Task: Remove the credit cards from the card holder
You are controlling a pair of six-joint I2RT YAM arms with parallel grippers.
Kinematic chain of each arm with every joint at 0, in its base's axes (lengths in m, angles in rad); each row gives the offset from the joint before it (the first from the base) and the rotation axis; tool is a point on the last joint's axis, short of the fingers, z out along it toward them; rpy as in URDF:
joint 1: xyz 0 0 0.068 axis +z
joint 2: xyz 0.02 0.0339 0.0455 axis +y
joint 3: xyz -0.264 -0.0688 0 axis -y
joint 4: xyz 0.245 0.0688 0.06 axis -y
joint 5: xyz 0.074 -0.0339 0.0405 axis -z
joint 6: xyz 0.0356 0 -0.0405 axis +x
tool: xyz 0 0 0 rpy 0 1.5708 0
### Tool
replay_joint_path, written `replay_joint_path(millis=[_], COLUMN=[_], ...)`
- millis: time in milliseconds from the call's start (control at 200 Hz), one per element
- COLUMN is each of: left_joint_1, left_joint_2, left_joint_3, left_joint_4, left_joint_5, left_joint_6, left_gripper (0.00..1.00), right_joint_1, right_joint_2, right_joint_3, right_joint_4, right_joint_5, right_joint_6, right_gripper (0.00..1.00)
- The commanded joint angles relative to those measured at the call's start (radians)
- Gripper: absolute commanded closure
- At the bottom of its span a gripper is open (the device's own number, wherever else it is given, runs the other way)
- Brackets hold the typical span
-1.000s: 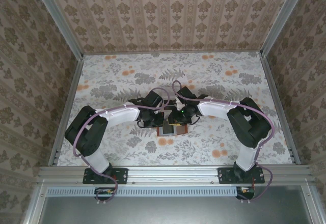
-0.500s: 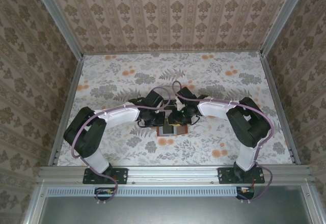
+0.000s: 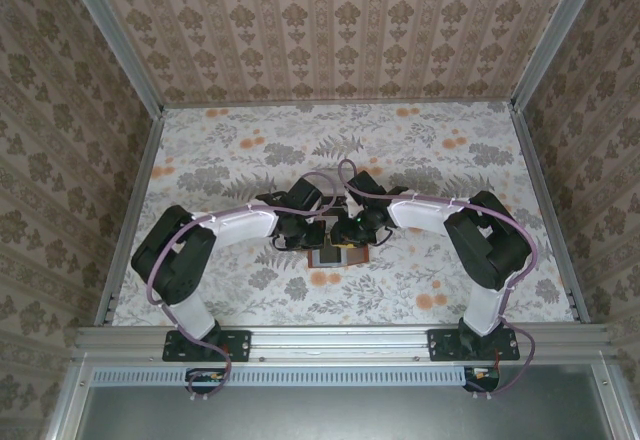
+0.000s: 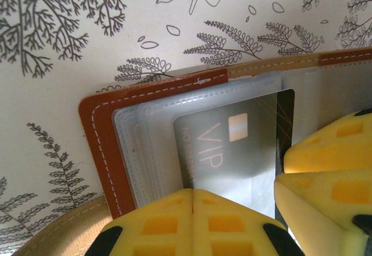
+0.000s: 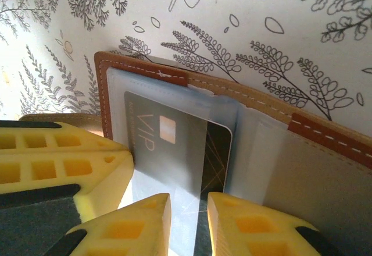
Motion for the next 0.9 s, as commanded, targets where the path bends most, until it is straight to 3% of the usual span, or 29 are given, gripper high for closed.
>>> replay_joint_path(millis=[0, 495, 895], left_joint_1=[-0.004, -0.005, -0.008], left_joint_2=[0.011, 0.013, 0.023], left_joint_3=[-0.003, 0.007, 0.009], left_joint_4=[-0.040, -0.064, -0.059], left_joint_5=[-0.029, -0.043, -0.043], left_joint_6=[0.009, 0.018, 0.020], left_gripper=[0.99, 0.99, 0.99], right_joint_1=[-0.005, -0.005, -0.021], right_joint_2=[-0.007, -0.015, 0.004], right_joint_3=[0.002, 0.005, -0.065], right_joint_4=[-0.067, -0.085, 0.083], right_joint_5=[0.052, 0.076, -0.063], right_joint_6=[-0.017, -0.023, 0.032], right_gripper=[0.73, 0.74, 0.81])
